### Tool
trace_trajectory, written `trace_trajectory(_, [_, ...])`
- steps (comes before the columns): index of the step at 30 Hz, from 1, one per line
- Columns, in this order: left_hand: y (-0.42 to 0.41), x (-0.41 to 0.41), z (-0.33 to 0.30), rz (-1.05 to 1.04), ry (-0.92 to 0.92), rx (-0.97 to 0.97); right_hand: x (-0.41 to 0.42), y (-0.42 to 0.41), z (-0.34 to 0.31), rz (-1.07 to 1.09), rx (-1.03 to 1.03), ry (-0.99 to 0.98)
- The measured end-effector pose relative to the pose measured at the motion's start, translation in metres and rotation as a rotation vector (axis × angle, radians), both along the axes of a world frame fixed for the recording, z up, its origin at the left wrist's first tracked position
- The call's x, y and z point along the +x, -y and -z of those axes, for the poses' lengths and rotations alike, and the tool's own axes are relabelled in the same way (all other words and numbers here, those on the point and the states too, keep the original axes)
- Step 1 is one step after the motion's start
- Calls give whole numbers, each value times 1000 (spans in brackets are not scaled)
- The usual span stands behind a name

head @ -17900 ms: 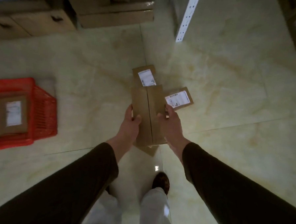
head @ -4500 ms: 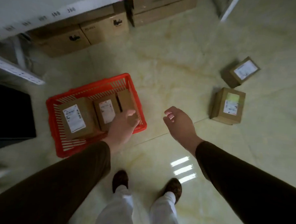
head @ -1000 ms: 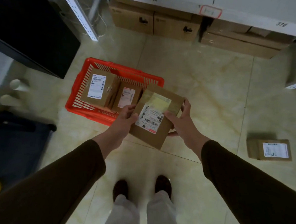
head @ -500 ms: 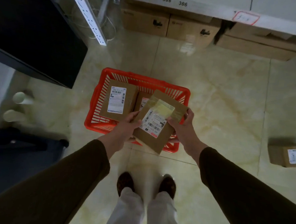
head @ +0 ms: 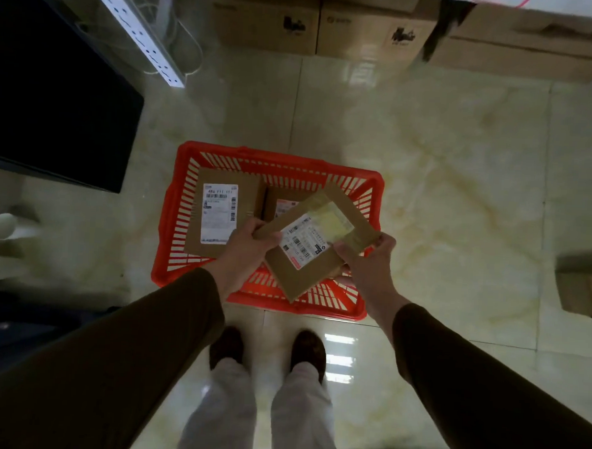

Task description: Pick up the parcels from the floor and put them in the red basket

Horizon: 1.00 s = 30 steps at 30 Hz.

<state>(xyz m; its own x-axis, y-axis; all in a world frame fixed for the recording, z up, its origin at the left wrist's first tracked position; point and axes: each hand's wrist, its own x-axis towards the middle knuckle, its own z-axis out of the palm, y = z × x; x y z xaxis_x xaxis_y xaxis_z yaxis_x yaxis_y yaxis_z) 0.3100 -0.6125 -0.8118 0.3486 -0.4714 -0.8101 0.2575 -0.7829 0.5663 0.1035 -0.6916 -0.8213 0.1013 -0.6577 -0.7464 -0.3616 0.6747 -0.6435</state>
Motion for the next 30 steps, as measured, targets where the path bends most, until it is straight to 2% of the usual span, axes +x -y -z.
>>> trace_trajectory(3, [8, 9, 1, 4, 17, -50, 2, -7, 9, -3, -27, -45])
trace_trajectory(9, [26, 22, 4, 35, -16, -104, 1, -35, 24, 133, -25, -142])
trace_trajectory(16, [49, 44, 17, 294, 46, -115, 21, -63, 25, 156, -41, -325])
trace_trajectory(23, [65, 60, 30, 617, 209, -138, 34, -66, 29, 236, 58, -103])
trace_trajectory(27, [78, 67, 41, 677, 262, -149, 44, -59, 37, 163, 24, -66])
trace_trajectory(30, [87, 70, 47, 698, 283, -159, 53, -58, 41, 196, 73, -50])
